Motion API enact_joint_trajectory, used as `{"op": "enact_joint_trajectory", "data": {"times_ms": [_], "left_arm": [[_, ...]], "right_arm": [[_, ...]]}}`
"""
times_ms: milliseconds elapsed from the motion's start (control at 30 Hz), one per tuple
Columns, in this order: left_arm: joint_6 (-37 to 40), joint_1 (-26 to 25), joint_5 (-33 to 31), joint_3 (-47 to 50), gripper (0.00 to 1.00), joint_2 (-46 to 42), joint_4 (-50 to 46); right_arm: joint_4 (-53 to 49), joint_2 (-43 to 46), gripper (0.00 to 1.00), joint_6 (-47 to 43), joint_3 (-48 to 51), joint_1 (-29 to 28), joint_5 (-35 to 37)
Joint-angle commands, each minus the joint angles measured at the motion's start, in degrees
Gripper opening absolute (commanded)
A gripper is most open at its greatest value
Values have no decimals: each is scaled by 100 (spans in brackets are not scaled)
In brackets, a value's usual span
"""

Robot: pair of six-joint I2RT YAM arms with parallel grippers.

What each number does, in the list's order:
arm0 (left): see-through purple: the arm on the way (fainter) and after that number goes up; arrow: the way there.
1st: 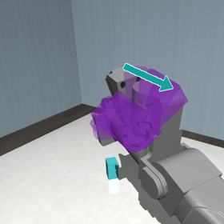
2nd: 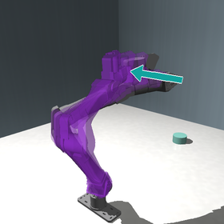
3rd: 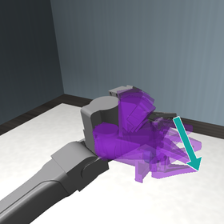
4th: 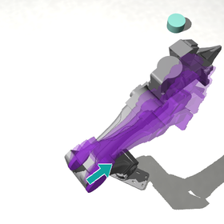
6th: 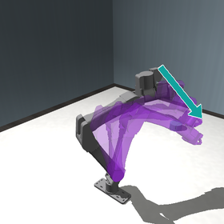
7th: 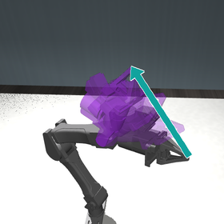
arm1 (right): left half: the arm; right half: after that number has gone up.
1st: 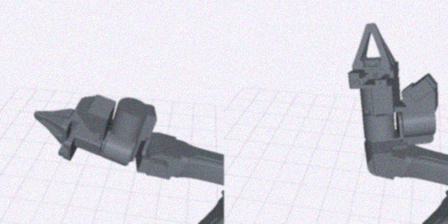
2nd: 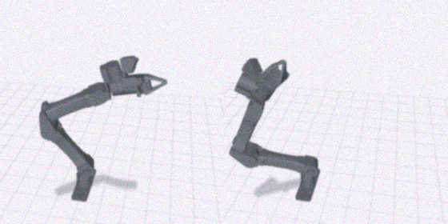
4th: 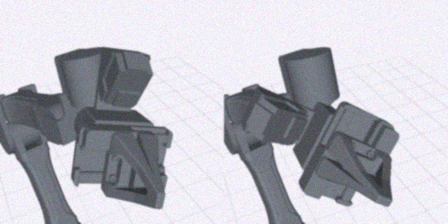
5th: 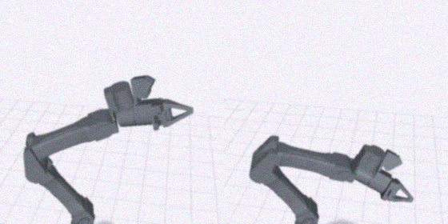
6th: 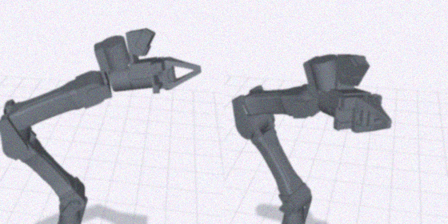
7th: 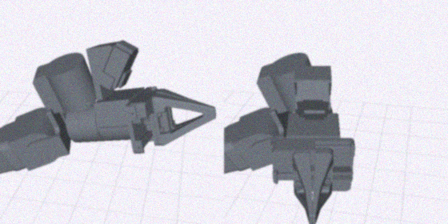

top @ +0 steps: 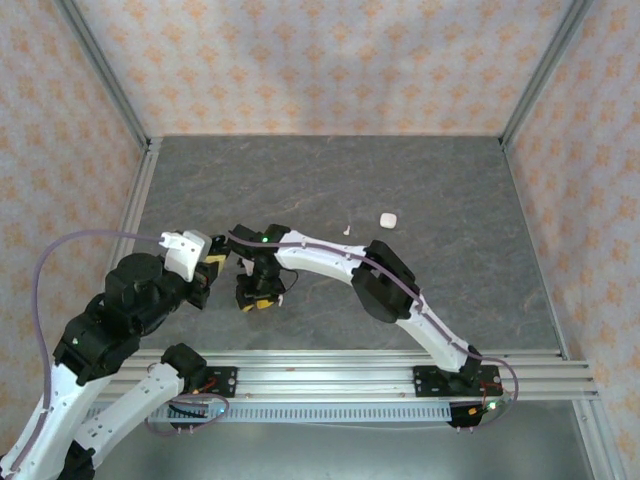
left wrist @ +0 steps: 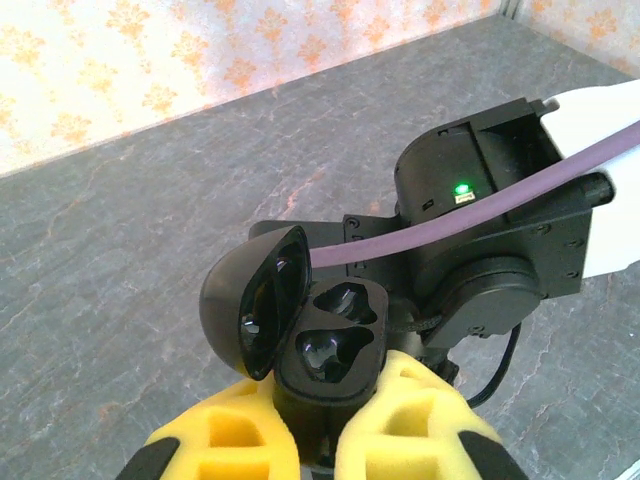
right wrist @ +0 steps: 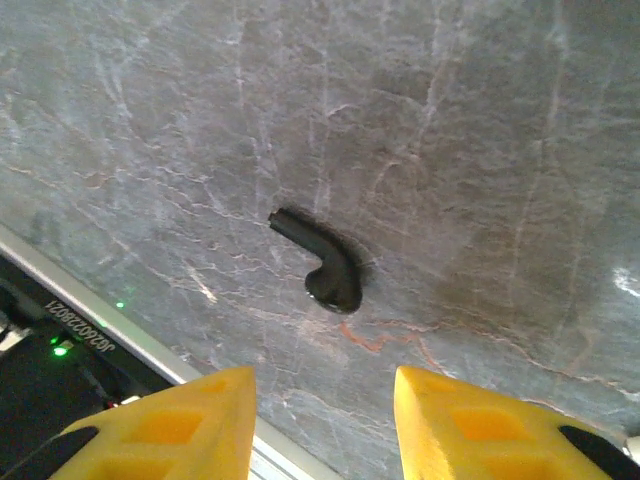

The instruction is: Insert wireless bluetooth earbuds into charging case

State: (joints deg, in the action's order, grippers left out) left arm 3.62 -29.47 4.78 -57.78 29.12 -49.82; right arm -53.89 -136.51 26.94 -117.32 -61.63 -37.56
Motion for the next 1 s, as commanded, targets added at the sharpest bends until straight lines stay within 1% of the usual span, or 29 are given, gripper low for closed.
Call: {"op": "enact_joint_trajectory", "data": {"times_ms": [0,367,567,733,967], "left_arm": [[-133,38,-214,20,0,-129,-35],[-265,32,-170,9,0,-185,-87],[-244,33,-152,-24,0,-131,-71],[-229,41,-150,-20,0,-105,-72],[-162,32,-155,-30,0,-16,-35]], "right_arm": [[-589,-204,42,-193,-362,-104,323],[-638,-494,42,-217,-660,-163,405],[-740,-642,42,-233,-907,-165,680],[-979,-859,41,-320,-1294,-216,972],[-910,-1060,35,-243,-1488,-236,994]]}}
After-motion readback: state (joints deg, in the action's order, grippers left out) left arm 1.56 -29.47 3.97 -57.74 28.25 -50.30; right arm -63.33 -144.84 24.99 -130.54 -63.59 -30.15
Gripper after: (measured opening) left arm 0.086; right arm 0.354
